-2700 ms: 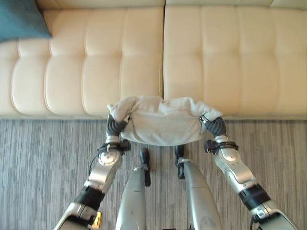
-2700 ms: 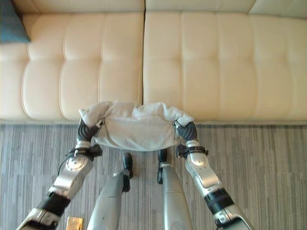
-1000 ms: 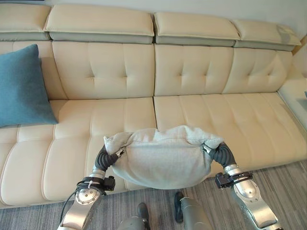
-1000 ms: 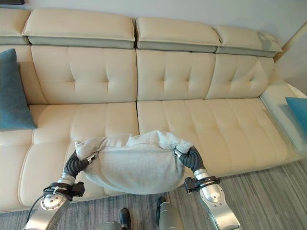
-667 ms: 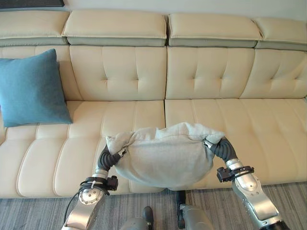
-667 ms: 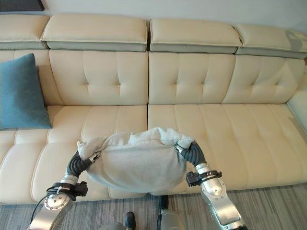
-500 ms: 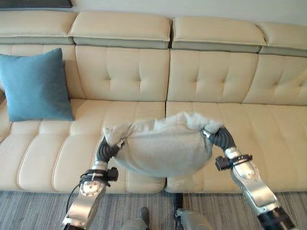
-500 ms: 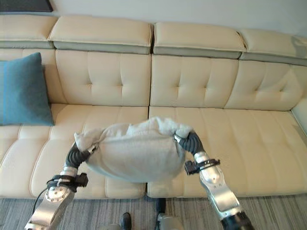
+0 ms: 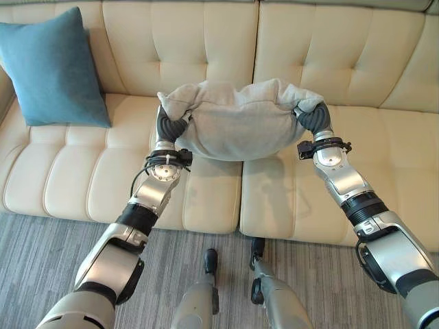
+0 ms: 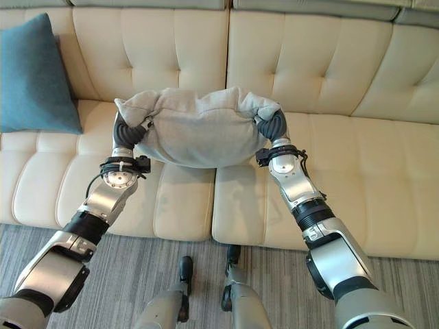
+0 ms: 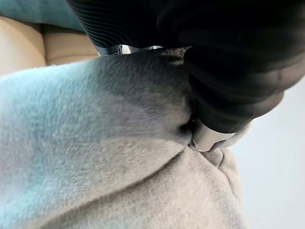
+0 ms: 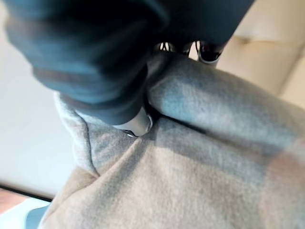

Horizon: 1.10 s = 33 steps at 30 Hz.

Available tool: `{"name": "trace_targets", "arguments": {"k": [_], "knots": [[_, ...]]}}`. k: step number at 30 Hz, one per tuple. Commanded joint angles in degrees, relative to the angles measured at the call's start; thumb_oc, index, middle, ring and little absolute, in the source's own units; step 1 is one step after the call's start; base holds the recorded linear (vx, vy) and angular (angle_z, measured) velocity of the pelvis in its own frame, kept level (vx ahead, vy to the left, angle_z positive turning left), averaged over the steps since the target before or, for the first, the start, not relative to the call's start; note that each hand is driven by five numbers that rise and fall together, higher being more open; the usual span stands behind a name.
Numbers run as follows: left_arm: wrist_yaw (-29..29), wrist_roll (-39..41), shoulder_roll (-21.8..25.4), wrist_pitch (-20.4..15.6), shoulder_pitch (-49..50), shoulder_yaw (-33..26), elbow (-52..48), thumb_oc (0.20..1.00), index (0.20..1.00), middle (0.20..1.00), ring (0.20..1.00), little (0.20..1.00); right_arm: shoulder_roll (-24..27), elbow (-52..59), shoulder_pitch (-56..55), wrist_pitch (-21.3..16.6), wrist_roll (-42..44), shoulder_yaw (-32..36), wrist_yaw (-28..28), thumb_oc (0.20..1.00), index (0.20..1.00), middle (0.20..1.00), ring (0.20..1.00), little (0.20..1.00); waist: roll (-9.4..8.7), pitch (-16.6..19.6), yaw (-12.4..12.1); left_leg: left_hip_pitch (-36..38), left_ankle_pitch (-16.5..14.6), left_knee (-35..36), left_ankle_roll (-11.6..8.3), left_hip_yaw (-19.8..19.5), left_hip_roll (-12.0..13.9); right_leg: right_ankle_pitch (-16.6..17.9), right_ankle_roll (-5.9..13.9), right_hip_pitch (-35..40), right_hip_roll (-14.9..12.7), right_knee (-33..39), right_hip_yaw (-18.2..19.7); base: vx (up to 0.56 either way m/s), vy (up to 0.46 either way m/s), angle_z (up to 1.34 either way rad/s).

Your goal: Pick up all the scattered cushions and arrange them neatly on the sofa.

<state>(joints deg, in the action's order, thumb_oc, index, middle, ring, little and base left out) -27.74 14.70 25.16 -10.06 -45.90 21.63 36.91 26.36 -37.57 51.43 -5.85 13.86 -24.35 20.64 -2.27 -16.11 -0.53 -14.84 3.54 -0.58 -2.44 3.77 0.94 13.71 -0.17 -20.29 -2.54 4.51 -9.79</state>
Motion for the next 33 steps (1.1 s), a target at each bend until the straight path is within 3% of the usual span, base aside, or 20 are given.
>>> {"name": "trace_targets", "arguments": {"k": [1,2,3,10,16,18,21,22,23,27,29,30,33], "knots": [[-0.43,-0.57,3.82,-4.35,-12.45,4.16,3.83,1.0,1.0,1.0,1.0,1.0,-0.51,-0.01,12.41,-4.51,3.06,-2.8,1.25,0.715,0.715,0.715,0.715,0.715,-0.31,-0.04,-0.71,0.1,-0.59,1.89,-2.74,1.13,2.23,-11.96,7.08,1.77,-2.86,-8.18,1.3,0.0,0.0,0.0],[-0.41,-0.54,3.84,-4.39,-12.58,4.18,3.91,1.0,1.0,1.0,1.0,1.0,-0.5,-0.07,12.53,-4.54,3.09,-2.8,1.24,0.95,0.95,0.95,0.95,0.95,-0.35,0.0,-0.67,-0.13,-0.36,1.94,-2.71,1.12,2.18,-11.73,7.08,1.59,-2.91,-8.07,1.29,0.0,-0.012,-0.05],[-0.37,1.03,5.44,-4.55,-14.69,4.1,6.42,1.0,1.0,1.0,1.0,1.0,-0.11,-2.32,15.12,-4.8,4.29,-2.92,1.86,1.0,1.0,1.0,1.0,1.0,-0.13,-0.32,-0.79,-0.41,0.0,2.6,-2.8,0.98,2.33,-11.81,7.16,0.76,-2.58,-8.2,1.51,0.01,-0.008,-0.06],[-0.4,3.89,12.21,-5.79,-17.05,1.86,7.09,1.0,1.0,1.0,1.0,1.0,6.2,-5.13,21.48,-4.55,5.13,-3.87,2.86,1.0,1.0,1.0,1.0,1.0,0.55,0.02,-1.5,-0.1,1.13,4.71,-3.07,0.32,1.95,-11.68,7.43,0.56,-2.52,-7.84,1.53,0.05,-0.005,0.02],[3.09,8.35,19.58,-6.45,-15.95,0.44,10.2,1.0,1.0,1.0,1.0,1.0,10.21,-9.39,22.96,-4.52,11.21,-3.64,1.1,1.0,1.0,1.0,1.0,1.0,0.87,1.18,-1.78,1.53,0.84,5.21,-3.12,0.19,1.38,-11.44,7.4,2.43,-2.35,-6.36,2.08,0.06,0.022,0.01],[3.93,7.84,22.45,-6.42,-10.68,-2.76,8.55,1.0,1.0,1.0,1.0,1.0,12.44,-6.97,19.47,-4.76,11.62,-1.74,0.5,1.0,1.0,1.0,1.0,1.0,0.55,1.77,-1.73,2.78,0.18,5.25,-3.02,0.59,1.23,-11.32,7.45,3.98,-2.13,-5.36,2.26,0.08,0.038,0.02],[4.07,6.58,22.8,-6.35,-1.42,-8.33,2.01,1.0,1.0,1.0,1.0,1.0,13.76,0.48,11.17,-5.3,10.82,3.36,0.55,1.0,1.0,1.0,1.0,1.0,0.42,2.3,-1.41,3.91,-0.39,5.26,-2.8,0.88,1.13,-11.38,7.41,5.53,-2.04,-4.44,2.39,0.09,0.044,-0.02],[5.01,4.68,21.0,-6.21,11.41,-14.91,-7.35,1.0,1.0,1.0,1.0,1.0,14.28,10.92,-1.35,-5.1,7.52,9.64,-0.7,1.0,1.0,1.0,1.0,1.0,0.35,3.15,-1.07,5.24,-1.19,5.39,-2.47,1.05,1.04,-11.56,7.32,6.92,-2.03,-3.65,2.39,0.13,0.05,0.04],[6.11,3.55,18.9,-6.25,17.93,-17.63,-11.17,1.0,1.0,1.0,1.0,1.0,13.61,15.71,-8.96,-5.61,6.29,13.25,-2.15,1.0,1.0,1.0,1.0,1.0,0.29,3.78,-0.84,5.96,-1.56,5.45,-2.25,1.13,0.96,-11.54,7.29,7.82,-2.13,-3.14,2.34,0.17,0.067,0.04],[11.87,1.3,10.71,-4.34,34.98,-21.9,-16.77,1.0,1.0,1.0,1.0,1.0,9.31,26.5,-31.71,-5.59,3.35,22.07,-8.96,1.0,1.0,1.0,1.0,1.0,-0.11,5.91,0.53,8.96,-3.06,5.58,-1.58,1.48,0.62,-11.59,7.41,11.35,-2.43,-1.94,2.48,0.11,0.049,0.01],[15.3,-0.3,6.23,-2.59,45.18,-24.86,-17.81,1.0,1.0,1.0,1.0,1.0,4.56,28.39,-43.84,-5.0,3.61,26.05,-13.24,1.0,1.0,1.0,1.0,1.0,-0.35,6.86,1.31,11.04,-3.89,5.58,-1.19,1.73,0.31,-11.66,7.53,13.42,-2.64,-1.83,2.68,0.09,0.069,-0.08],[15.32,-0.36,6.22,-2.47,45.67,-24.88,-18.14,1.0,1.0,1.0,1.0,1.0,4.48,28.72,-44.35,-4.89,3.58,26.09,-13.3,1.0,1.0,1.0,1.0,1.0,-0.39,6.99,1.28,11.26,-3.96,5.58,-1.18,1.74,0.3,-11.67,7.54,13.68,-2.64,-1.72,2.69,0.05,0.073,-0.12],[19.53,-0.6,-0.08,0.04,55.25,-26.33,-16.51,1.0,1.0,1.0,1.0,1.0,-1.75,24.55,-56.35,-2.81,3.86,27.5,-18.37,1.0,1.0,1.0,1.0,1.0,-0.85,7.99,2.17,13.77,-5.19,5.16,-0.55,2.16,-0.21,-11.77,7.87,15.82,-3.02,-2.07,3.32,-0.02,0.081,-0.17]]}}
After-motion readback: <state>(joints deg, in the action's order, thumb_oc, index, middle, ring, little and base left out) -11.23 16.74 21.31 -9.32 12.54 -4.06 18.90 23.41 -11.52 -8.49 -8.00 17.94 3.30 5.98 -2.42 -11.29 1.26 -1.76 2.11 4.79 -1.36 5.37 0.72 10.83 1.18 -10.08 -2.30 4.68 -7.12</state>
